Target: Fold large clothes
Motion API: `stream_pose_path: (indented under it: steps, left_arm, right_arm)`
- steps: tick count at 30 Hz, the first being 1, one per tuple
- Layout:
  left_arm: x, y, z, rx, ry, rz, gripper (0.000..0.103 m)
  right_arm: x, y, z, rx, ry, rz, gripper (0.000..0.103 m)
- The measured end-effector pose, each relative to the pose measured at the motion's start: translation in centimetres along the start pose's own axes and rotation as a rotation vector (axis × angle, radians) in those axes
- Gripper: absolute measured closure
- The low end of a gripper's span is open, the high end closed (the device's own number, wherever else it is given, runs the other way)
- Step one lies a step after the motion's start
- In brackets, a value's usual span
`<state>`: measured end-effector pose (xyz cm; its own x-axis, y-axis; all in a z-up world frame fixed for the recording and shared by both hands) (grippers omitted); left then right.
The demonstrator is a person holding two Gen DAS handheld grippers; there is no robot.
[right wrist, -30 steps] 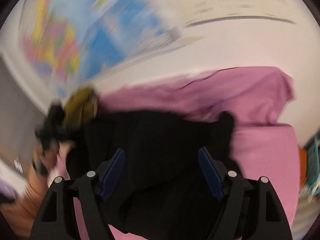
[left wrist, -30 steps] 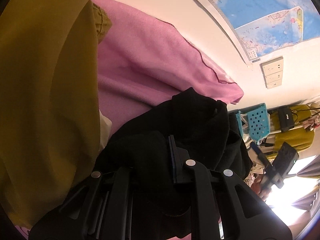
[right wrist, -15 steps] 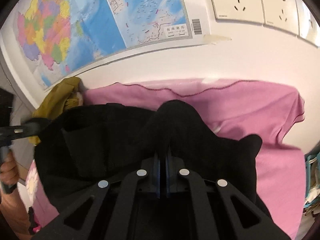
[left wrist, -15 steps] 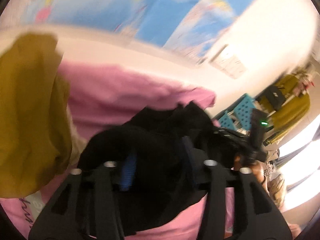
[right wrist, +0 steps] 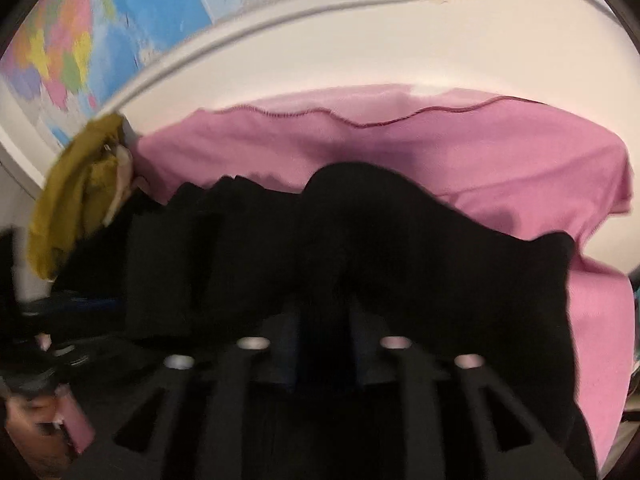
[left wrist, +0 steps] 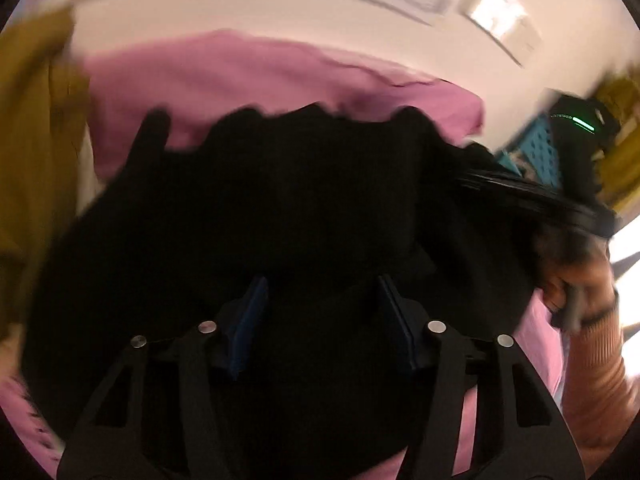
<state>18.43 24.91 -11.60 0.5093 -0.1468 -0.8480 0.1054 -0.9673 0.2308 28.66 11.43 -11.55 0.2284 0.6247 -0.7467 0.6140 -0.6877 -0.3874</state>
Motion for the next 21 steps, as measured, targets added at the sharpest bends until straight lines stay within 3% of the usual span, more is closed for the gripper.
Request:
stream_pose_path:
  steps: [2, 4, 6, 7, 9, 12, 14, 17, 21]
  left_arm:
    - [0.7, -1.7, 0.0, -0.04, 0.001, -0.018, 0.061]
    - [0.7, -2.2, -0.2, -0.07, -0.003, 0.006, 0.062]
    - [0.3, -2.2, -0.3, -0.056, 0.014, -0.002, 0.062]
    - [0.1, -2.1, -0.3, -0.046, 0.023, -0.016, 0.062]
    - [-0.2, -1.7, -0.3, -0.024, 0.044, -0.048, 0.062]
    - [-0.5, -1.6, -0.4, 0.003, 0.078, -0.104, 0.062]
    - [-0.7, -1.3, -0.5, 0.013, 0.098, -0.135, 0.062]
    - [-1.1, -1.3, -0.2, 0.029, 0.114, -0.167, 0.062]
    - [-1.0, -1.4, -0.8, 0.062, 0.135, -0.212, 0.062]
  right_arm:
    - [-3.7, 0.1, 0.2, -0.023, 0.093, -0.012, 0.053]
    - [-7.4, 0.7, 0.7, -0.025, 0.169, -0.017, 0.047]
    - [-10.1, 2.6, 1.5, -0.004, 0.22, 0.042, 0.038]
    - [-11.3, 3.9, 2.1, 0.011, 0.239, 0.086, 0.029]
    - [-12.2, 5.8, 3.4, 0.054, 0.246, 0.101, 0.019]
    - [-11.3, 8.3, 6.1, 0.144, 0.195, 0.069, 0.019]
    - [-10.3, 8.8, 7.5, 0.162, 0.167, 0.032, 0.028]
    - [-9.4, 8.4, 8.3, 0.168, 0.164, -0.024, 0.082]
    - [-9.9, 8.5, 7.4, 0.149, 0.195, 0.001, 0.09]
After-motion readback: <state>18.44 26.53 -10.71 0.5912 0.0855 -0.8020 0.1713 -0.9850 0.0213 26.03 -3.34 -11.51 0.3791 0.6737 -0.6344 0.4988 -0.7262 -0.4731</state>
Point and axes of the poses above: each gripper's, at about its wrist camera, not at the fingertips, and x roughly the way its jaws point, y to its right, z to its underside, the point moved 10 cm from there along x, roughly the way its jaws point, and after that the axes turned 4 degrees about -z, right-handed, at the moved point
